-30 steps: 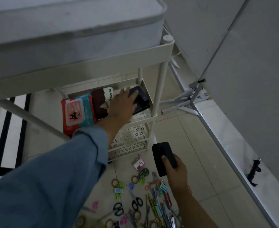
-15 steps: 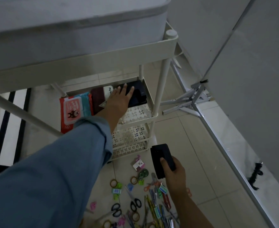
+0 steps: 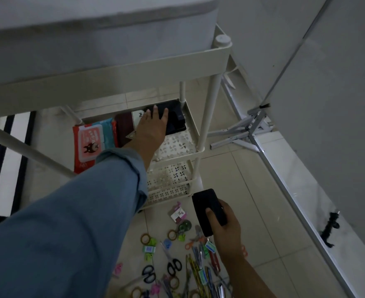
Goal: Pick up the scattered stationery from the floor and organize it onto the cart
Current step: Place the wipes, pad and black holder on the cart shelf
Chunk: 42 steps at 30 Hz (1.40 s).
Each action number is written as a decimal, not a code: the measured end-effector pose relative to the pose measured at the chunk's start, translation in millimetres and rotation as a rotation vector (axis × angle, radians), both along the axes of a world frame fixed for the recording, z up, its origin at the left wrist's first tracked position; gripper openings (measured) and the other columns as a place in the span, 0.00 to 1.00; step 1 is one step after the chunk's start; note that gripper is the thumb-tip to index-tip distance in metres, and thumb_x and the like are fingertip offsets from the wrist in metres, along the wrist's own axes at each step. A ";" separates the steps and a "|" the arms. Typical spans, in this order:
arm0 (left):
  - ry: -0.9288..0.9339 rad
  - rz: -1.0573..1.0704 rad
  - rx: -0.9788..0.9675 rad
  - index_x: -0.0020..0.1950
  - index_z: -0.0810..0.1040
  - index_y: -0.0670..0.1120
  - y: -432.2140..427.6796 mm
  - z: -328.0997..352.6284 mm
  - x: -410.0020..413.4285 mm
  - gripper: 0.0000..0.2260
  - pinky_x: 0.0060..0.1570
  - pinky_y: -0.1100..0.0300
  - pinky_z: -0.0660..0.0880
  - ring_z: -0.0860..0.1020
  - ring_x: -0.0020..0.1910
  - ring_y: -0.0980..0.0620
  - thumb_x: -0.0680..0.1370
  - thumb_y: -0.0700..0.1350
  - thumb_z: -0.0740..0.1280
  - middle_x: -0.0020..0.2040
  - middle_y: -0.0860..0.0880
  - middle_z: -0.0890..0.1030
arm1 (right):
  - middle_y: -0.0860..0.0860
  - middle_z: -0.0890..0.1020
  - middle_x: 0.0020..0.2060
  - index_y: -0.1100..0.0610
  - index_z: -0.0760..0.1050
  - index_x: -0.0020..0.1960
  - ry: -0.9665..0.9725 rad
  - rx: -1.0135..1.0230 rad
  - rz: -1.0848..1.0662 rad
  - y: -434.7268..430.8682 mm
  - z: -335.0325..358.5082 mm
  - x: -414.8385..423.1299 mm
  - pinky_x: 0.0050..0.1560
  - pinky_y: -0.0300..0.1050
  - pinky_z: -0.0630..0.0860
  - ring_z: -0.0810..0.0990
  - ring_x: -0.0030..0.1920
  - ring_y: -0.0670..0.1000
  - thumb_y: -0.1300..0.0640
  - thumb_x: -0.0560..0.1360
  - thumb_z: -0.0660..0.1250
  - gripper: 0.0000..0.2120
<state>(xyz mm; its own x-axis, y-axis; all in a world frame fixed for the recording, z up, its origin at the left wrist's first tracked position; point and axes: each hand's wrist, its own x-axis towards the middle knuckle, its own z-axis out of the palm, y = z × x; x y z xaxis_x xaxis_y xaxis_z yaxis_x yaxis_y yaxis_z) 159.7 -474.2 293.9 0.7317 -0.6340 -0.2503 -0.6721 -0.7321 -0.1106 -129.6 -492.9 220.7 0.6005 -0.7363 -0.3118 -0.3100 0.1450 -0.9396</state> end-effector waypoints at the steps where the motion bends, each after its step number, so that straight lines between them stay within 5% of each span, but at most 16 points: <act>1: -0.001 0.008 -0.005 0.77 0.39 0.44 0.9 -1.4 -0.6 0.31 0.75 0.52 0.47 0.47 0.76 0.39 0.81 0.37 0.55 0.77 0.37 0.42 | 0.48 0.82 0.47 0.52 0.75 0.57 0.000 -0.002 0.009 1.0 0.5 -0.2 0.40 0.29 0.77 0.80 0.44 0.38 0.60 0.76 0.65 0.11; 11: 0.026 -0.001 -0.048 0.77 0.38 0.48 3.0 -4.4 11.2 0.33 0.75 0.49 0.47 0.44 0.77 0.41 0.81 0.39 0.57 0.77 0.42 0.40 | 0.48 0.81 0.46 0.52 0.75 0.56 -0.057 -0.039 0.068 9.7 6.3 3.8 0.39 0.29 0.75 0.81 0.43 0.38 0.63 0.76 0.65 0.11; 19: -0.006 0.100 -0.398 0.77 0.44 0.46 46.2 5.8 -32.1 0.25 0.74 0.51 0.44 0.45 0.77 0.48 0.82 0.45 0.50 0.78 0.46 0.45 | 0.52 0.75 0.53 0.52 0.73 0.59 -0.089 -0.433 0.189 6.1 38.6 31.5 0.49 0.23 0.69 0.74 0.52 0.35 0.56 0.75 0.64 0.13; 24: -0.010 0.191 -0.669 0.76 0.56 0.43 108.3 4.4 -74.2 0.22 0.73 0.56 0.45 0.51 0.77 0.49 0.82 0.45 0.50 0.77 0.46 0.56 | 0.51 0.80 0.54 0.55 0.75 0.61 0.000 -0.876 0.272 7.5 76.7 101.8 0.55 0.45 0.69 0.75 0.54 0.54 0.51 0.75 0.59 0.17; 27: 0.014 0.160 -0.509 0.77 0.51 0.44 128.7 -5.2 -86.5 0.26 0.73 0.57 0.45 0.50 0.77 0.50 0.80 0.50 0.41 0.77 0.47 0.53 | 0.52 0.83 0.51 0.57 0.77 0.59 -0.041 -1.050 0.225 8.7 97.7 144.6 0.52 0.50 0.72 0.77 0.51 0.59 0.59 0.73 0.66 0.14; 31: 0.074 0.061 -0.350 0.77 0.43 0.44 146.1 -25.3 -84.5 0.35 0.73 0.59 0.41 0.45 0.77 0.51 0.72 0.56 0.29 0.78 0.48 0.45 | 0.54 0.80 0.56 0.55 0.72 0.64 0.304 -1.079 0.411 -7.7 100.4 187.7 0.55 0.49 0.67 0.71 0.59 0.59 0.60 0.76 0.61 0.16; 38: 0.010 0.025 -0.282 0.76 0.38 0.44 146.7 -31.2 -86.9 0.31 0.68 0.57 0.28 0.41 0.77 0.50 0.75 0.57 0.33 0.78 0.47 0.40 | 0.62 0.74 0.60 0.54 0.71 0.66 0.661 -1.083 0.669 -31.7 106.7 209.7 0.59 0.51 0.70 0.72 0.60 0.62 0.64 0.78 0.55 0.19; 42: -0.002 0.044 -0.280 0.76 0.37 0.44 144.8 -32.8 -86.7 0.31 0.68 0.57 0.27 0.38 0.76 0.51 0.77 0.57 0.35 0.77 0.47 0.38 | 0.62 0.71 0.61 0.62 0.72 0.62 0.601 -1.034 0.570 -36.6 91.6 213.6 0.62 0.53 0.70 0.69 0.62 0.62 0.65 0.78 0.54 0.15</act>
<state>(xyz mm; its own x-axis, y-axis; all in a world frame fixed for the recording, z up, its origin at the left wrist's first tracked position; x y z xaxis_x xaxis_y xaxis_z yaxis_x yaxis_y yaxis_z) 73.0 -329.4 261.1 0.7602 -0.6461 -0.0685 -0.6392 -0.7626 0.0992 84.0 -529.5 312.3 0.8696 -0.4860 -0.0878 -0.4922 -0.8386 -0.2333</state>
